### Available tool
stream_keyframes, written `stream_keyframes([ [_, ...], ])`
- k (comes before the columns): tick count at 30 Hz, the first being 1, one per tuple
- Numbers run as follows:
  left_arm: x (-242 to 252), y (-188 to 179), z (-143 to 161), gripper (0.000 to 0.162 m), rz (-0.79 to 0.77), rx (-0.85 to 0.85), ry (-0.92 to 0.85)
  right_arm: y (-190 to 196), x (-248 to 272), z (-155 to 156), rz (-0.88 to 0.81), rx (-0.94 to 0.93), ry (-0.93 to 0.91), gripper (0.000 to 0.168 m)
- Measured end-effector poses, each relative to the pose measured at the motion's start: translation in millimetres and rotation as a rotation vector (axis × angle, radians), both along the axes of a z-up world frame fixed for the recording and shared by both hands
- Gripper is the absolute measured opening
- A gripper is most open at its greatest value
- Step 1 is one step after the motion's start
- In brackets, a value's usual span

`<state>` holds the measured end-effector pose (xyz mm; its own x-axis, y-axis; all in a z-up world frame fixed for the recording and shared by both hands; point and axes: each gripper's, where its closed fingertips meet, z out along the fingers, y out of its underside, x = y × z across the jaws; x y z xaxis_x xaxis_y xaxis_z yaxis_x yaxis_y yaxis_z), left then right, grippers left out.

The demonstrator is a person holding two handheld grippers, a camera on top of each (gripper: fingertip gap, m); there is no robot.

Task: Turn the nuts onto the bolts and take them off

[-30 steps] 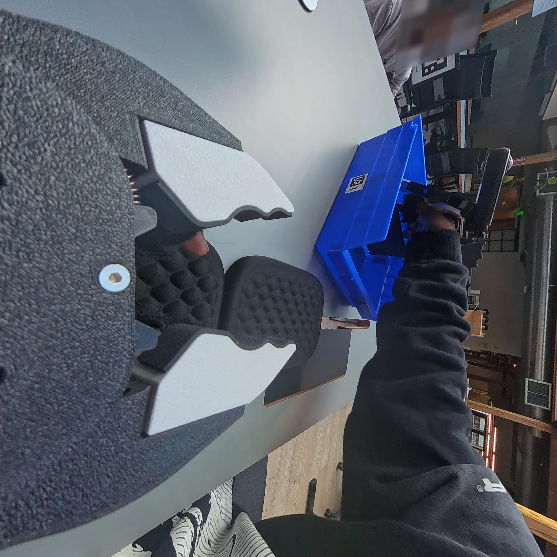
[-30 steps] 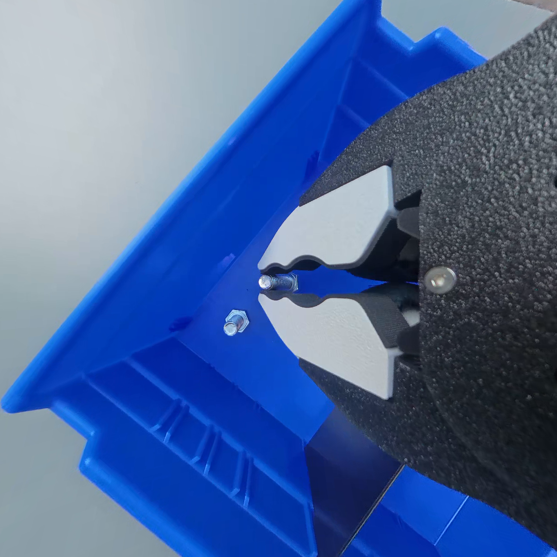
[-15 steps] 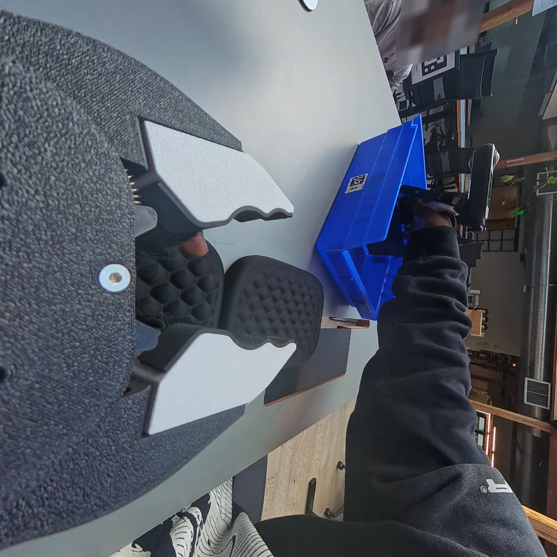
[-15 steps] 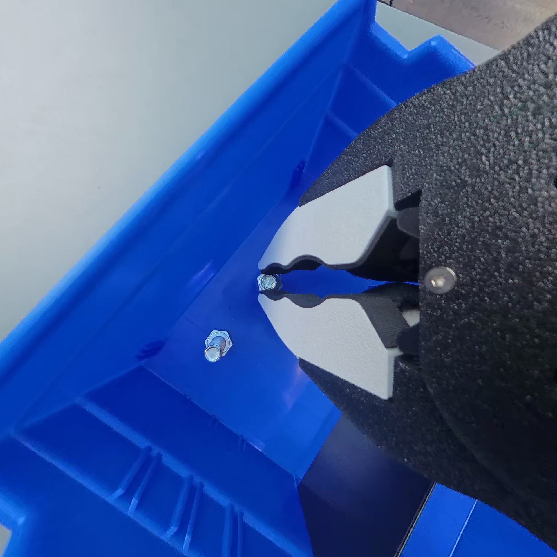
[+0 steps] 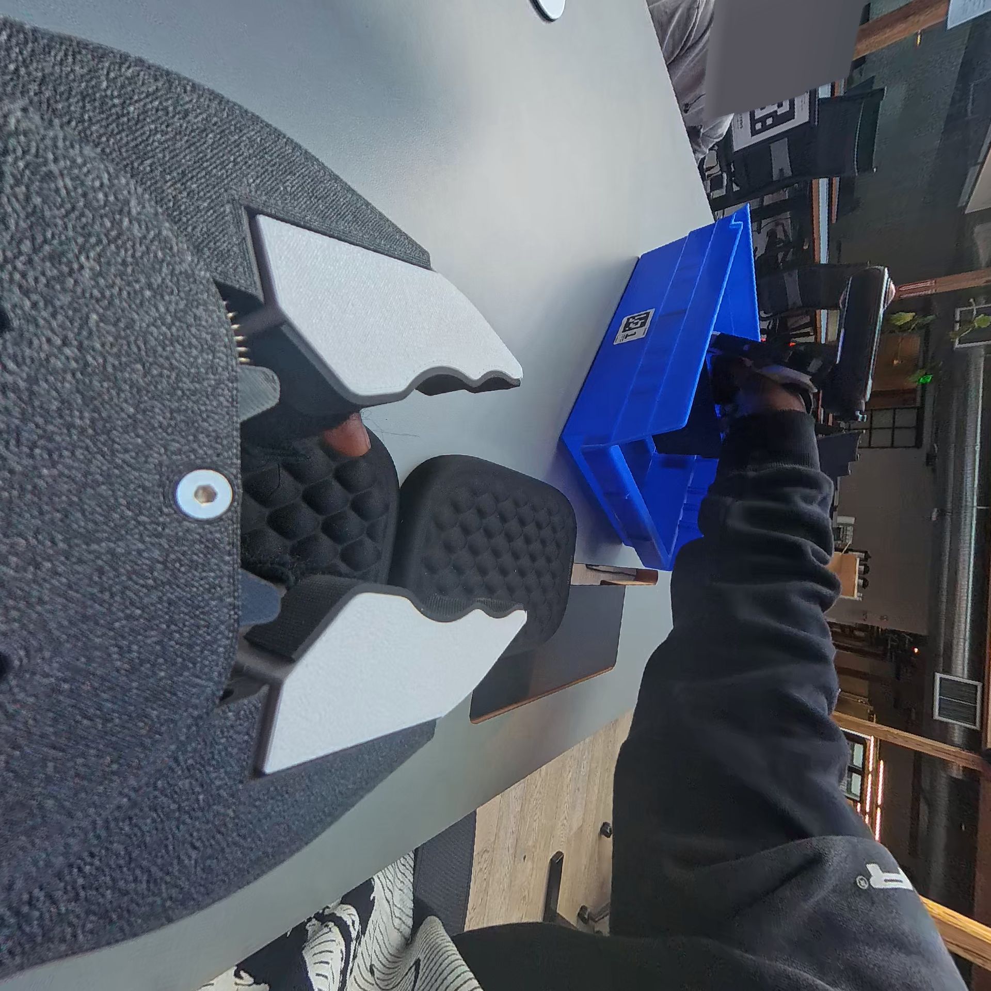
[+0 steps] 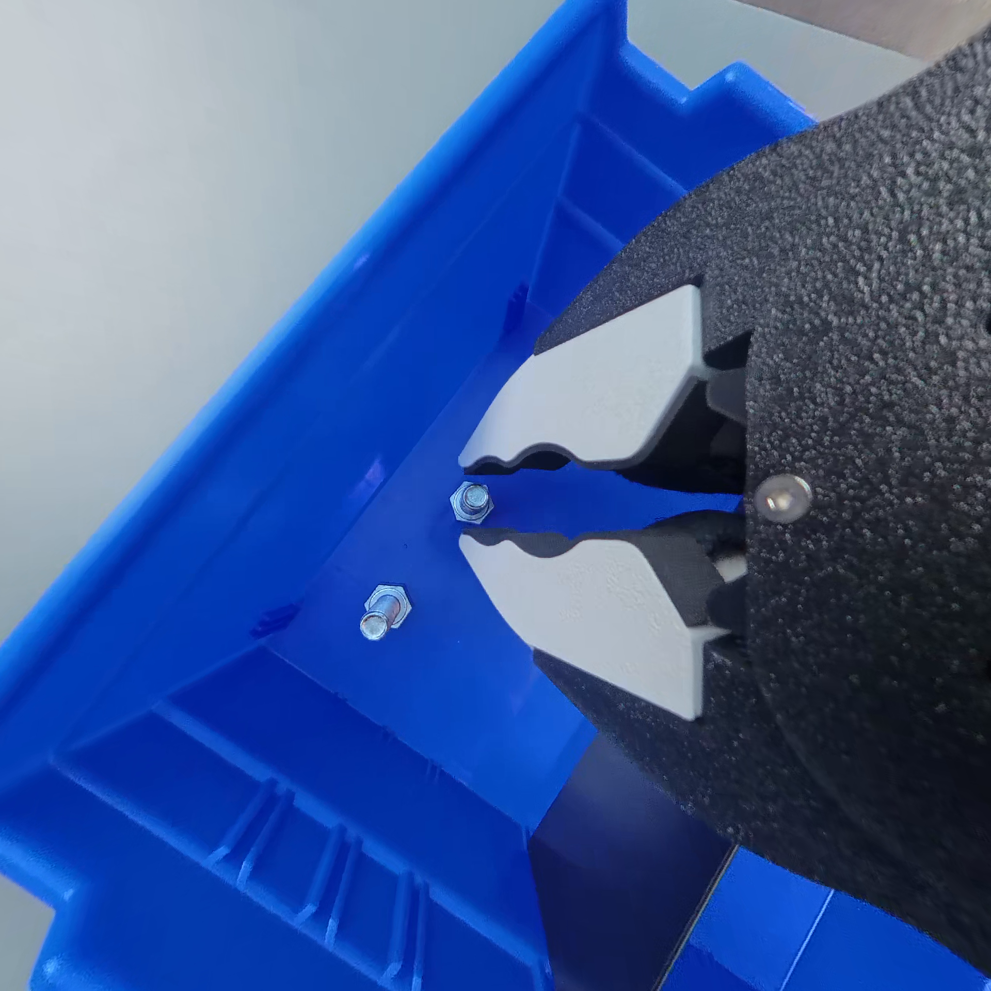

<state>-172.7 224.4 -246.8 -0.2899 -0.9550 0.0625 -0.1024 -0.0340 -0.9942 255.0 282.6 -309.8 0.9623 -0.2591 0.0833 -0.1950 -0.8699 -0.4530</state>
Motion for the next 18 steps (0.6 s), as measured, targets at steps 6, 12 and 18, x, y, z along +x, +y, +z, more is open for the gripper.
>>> stream_keyframes([
  [6, 0, 0, 0, 0.074, 0.001, -0.001, 0.0, 2, -5, 27, -0.02, 0.134, -0.018, 0.031],
  [12, 0, 1, 0, 0.074, 0.002, -0.007, 0.0, 1, -34, 91, -0.017, 0.424, -0.046, 0.047],
  [18, 0, 2, 0, 0.073, 0.004, -0.014, -0.001, -19, -106, 163, 0.068, 0.743, -0.065, 0.065],
])
